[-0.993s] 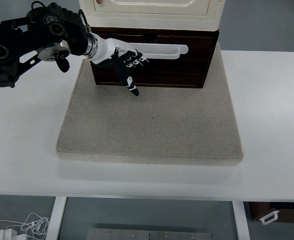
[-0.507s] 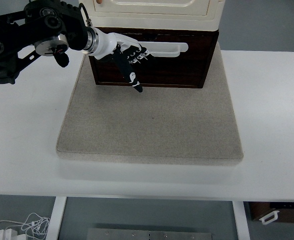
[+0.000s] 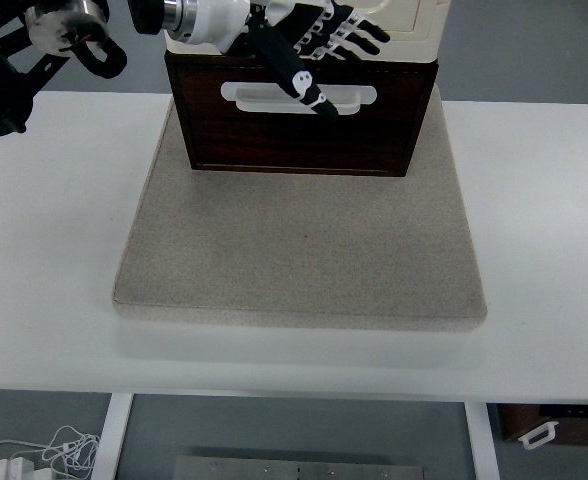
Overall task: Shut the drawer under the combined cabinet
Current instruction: 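Lift the left hand up and away from the closed drawer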
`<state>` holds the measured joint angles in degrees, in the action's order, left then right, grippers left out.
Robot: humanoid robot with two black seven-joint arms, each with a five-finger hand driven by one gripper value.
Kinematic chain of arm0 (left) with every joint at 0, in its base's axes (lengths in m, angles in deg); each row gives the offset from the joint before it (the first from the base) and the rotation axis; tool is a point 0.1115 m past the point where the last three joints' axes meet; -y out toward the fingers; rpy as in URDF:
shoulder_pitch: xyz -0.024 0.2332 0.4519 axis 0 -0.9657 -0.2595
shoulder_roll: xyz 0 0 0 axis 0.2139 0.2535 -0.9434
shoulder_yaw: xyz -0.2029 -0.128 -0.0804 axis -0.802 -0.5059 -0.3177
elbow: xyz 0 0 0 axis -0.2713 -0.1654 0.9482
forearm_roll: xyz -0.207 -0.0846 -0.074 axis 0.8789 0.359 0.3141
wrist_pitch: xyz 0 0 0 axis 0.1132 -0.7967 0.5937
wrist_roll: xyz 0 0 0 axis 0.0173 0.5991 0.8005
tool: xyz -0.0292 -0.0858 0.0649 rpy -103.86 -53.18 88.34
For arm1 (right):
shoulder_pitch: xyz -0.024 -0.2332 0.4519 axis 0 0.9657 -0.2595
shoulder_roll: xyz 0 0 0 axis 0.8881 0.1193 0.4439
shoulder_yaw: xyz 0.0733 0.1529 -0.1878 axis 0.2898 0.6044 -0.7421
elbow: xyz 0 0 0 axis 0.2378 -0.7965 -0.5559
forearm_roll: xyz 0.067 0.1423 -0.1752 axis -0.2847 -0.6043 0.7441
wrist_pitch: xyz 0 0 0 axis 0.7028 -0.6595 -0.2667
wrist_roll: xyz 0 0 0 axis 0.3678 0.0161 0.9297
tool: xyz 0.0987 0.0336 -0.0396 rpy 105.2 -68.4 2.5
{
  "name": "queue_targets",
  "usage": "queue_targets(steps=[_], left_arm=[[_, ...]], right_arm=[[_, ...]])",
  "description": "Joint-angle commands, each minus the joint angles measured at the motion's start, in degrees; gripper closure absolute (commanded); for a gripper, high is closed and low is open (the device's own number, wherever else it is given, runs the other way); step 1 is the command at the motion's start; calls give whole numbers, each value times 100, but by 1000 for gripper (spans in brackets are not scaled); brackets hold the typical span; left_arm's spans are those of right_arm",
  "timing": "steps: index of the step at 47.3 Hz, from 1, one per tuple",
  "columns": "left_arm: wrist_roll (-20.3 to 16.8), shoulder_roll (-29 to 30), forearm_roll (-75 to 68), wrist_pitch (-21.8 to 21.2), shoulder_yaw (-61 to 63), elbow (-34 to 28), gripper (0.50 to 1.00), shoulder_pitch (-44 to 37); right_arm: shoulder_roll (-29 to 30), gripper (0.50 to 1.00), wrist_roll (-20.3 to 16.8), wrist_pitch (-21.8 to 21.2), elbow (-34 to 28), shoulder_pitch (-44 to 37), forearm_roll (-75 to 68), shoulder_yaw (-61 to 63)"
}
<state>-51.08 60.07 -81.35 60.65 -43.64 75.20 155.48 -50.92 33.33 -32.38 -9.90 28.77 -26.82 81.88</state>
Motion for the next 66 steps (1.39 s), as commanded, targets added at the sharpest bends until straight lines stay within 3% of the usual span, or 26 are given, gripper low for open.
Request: queue_targets(steps=[1,11,21,24,37,45,57,62,66], left_arm=[[-368,7,-1,-82,-291,14,500,-92],[-1098,7,140,-855,-1020,-12,500,-145],[-1889,-46,175,-2779,-1319,-38,500,-110],[-2021,-20,184,-3061,-1477,-56,500,-118],[-2250,-2,395,-3413,-2760,-547,500,-321],[-2224,15,1272,-3659,-3033,-1751,500,-259],[-2136,59,2872,-3563,-2946,-3702,500,-57],[-2057,51,3111,-3449,-2937,-4186,500,-109],[-1732,-20,3128,-3396,-2937,-4380,500,-197]], right_arm=[[0,548,-1,1,2,0,1,0],[0,548,-1,1,2,0,1,0],[0,548,-1,1,-7,0,1,0],[0,548,-1,1,2,0,1,0],[0,548,-1,1,2,0,1,0],[0,548,-1,1,2,0,1,0],[0,548,-1,1,2,0,1,0],[0,548,-1,1,2,0,1,0],[0,548,-1,1,2,0,1,0]])
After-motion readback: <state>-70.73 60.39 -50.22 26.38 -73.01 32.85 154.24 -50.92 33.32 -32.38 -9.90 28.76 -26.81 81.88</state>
